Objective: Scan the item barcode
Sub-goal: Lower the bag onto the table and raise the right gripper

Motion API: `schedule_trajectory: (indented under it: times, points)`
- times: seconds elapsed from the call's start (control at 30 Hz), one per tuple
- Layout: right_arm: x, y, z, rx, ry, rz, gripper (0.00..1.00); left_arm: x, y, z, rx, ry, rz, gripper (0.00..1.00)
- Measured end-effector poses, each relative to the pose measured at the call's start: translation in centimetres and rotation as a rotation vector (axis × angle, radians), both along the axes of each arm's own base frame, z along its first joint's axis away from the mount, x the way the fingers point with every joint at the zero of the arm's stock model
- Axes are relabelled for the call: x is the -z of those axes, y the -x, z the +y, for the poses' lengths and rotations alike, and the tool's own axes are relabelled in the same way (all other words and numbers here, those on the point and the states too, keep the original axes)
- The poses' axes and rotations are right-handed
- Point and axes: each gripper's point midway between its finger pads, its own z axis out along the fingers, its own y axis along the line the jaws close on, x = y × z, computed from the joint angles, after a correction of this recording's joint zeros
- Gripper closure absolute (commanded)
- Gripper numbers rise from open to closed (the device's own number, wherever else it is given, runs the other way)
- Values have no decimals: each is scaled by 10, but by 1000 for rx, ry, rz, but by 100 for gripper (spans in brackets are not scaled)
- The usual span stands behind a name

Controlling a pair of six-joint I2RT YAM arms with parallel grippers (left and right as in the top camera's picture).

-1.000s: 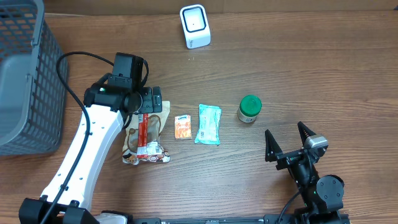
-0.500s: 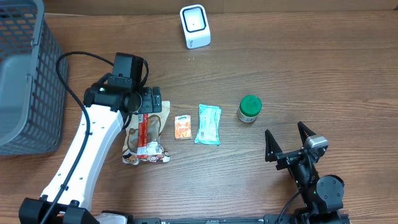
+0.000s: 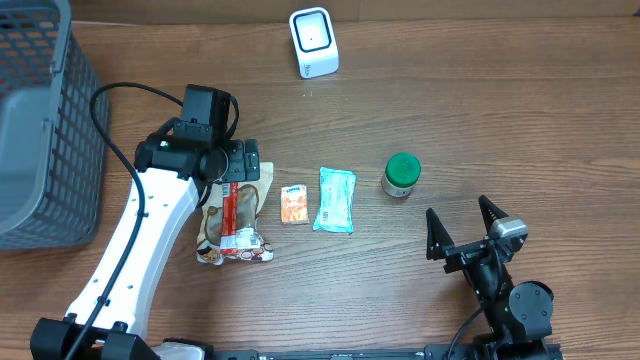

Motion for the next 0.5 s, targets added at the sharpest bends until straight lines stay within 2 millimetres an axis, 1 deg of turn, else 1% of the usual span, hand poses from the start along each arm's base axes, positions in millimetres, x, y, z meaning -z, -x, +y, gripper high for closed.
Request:
schedule_trajectory:
  times: [0.07, 0.37, 0.5]
  points:
    - [-3, 0, 0, -2, -2, -11, 0, 0, 0, 0, 0, 0, 0, 0]
    - [-1, 3, 9, -58, -6, -4, 0, 0, 0, 0, 0, 0, 0, 0]
    - [-2, 5, 15, -92, -55, 12, 0, 0, 0, 0, 0, 0, 0, 0]
